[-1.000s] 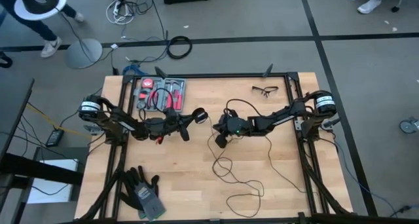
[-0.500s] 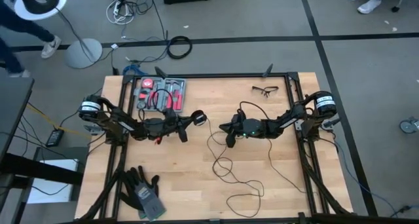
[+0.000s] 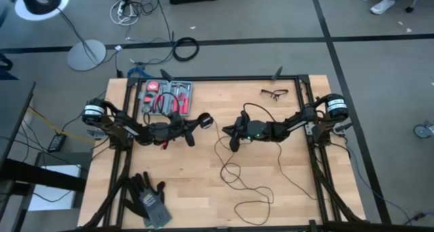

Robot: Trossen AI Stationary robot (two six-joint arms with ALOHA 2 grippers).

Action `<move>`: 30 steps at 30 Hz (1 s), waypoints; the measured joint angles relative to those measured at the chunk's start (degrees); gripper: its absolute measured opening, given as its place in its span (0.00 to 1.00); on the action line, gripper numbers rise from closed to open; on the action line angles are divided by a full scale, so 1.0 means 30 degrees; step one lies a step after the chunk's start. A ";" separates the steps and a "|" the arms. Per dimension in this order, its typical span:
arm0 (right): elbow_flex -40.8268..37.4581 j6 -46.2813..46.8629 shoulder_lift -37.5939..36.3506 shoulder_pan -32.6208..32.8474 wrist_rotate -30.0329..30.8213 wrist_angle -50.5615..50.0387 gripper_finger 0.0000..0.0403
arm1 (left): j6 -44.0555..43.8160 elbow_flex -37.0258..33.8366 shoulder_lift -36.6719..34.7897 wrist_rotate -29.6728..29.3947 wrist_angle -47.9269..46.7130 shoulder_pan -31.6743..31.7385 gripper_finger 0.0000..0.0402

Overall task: Coil cords
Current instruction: Coil the black wire on the black spool

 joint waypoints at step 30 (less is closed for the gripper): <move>0.0964 0.0048 0.0658 0.0729 0.0113 -0.0381 0.28 | 0.0492 0.0015 0.0000 -0.1590 0.1728 0.0029 0.00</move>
